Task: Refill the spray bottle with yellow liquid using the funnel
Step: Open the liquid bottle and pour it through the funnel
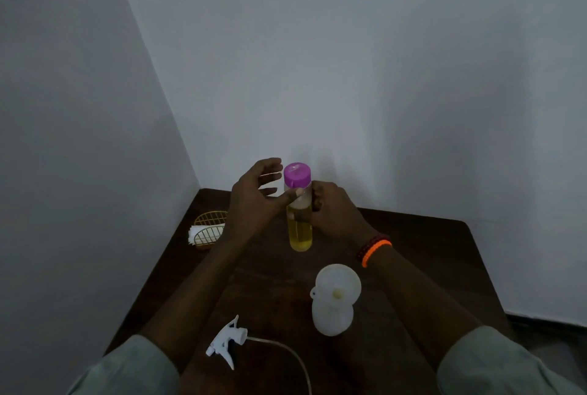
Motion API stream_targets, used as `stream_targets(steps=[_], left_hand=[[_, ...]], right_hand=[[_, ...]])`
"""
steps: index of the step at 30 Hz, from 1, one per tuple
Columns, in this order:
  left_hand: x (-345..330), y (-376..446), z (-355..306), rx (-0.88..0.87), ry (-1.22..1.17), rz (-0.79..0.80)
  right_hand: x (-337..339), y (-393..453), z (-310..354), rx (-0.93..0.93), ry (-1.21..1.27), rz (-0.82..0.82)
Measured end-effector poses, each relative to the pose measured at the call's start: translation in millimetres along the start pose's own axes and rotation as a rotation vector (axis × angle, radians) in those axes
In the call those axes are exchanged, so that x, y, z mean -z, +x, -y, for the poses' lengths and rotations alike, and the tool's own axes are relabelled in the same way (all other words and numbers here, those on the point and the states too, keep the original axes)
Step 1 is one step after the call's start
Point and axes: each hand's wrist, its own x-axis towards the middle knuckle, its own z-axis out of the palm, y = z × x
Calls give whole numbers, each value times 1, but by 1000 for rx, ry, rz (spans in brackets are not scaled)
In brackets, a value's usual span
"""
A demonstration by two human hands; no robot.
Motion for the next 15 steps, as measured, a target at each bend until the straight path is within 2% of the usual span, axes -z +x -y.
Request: stream_targets(steps=[7,10,15], left_hand=[[-4,-10,-4,-49,8,83],[1,-15,-2,-72,-23,61],[5,-17,1,-79,-9,-6]], right_hand=[[-10,-9,7,26,-59,-9],[-4,-9,5,15,-68,-59],[-2,-15,3,-4,-66,-49]])
